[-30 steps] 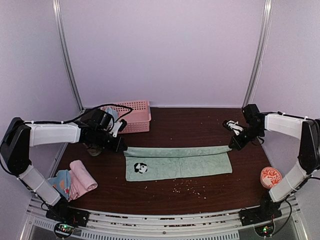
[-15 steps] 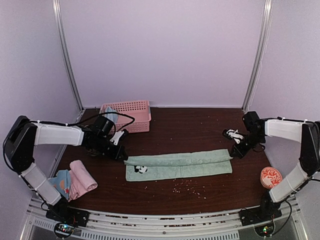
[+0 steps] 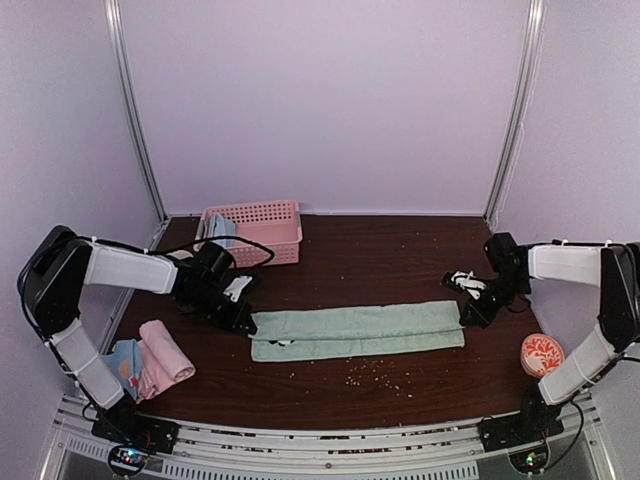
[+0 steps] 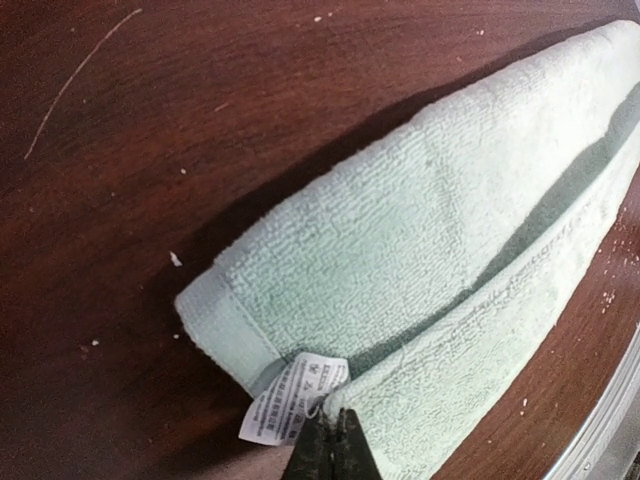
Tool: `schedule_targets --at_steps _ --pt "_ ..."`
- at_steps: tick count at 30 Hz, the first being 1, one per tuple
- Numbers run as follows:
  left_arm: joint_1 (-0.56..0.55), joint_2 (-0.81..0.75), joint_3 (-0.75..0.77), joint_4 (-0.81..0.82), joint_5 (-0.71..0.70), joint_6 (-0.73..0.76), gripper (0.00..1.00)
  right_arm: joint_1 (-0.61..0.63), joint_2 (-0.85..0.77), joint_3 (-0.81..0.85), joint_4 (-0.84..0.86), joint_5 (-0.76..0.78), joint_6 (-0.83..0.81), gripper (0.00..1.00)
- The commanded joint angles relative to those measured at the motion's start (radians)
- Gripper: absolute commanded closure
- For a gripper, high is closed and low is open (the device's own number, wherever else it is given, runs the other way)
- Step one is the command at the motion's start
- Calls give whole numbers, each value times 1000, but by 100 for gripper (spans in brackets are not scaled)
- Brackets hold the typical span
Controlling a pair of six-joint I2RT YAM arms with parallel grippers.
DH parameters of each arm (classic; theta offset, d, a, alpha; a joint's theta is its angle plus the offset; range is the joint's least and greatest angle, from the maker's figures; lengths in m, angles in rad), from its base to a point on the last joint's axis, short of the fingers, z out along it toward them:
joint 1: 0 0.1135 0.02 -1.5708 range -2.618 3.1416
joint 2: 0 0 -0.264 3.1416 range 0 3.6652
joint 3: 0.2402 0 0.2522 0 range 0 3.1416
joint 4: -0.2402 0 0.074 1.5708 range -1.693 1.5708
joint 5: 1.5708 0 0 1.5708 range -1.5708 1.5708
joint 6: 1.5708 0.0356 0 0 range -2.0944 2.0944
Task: Roll the towels
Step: Fold the towel at the center of the board.
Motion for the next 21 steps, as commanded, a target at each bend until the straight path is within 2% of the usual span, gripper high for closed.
schedule_targets --at_steps 1,9,21 --pt "2 35 -12 -25 4 28 100 -5 22 -18 -22 4 -42 100" --pt "2 38 1 -27 -16 31 100 -3 17 -13 -42 -12 -56 100" --pt "2 -42 17 -81 -19 51 100 -5 -86 3 -88 13 -80 100"
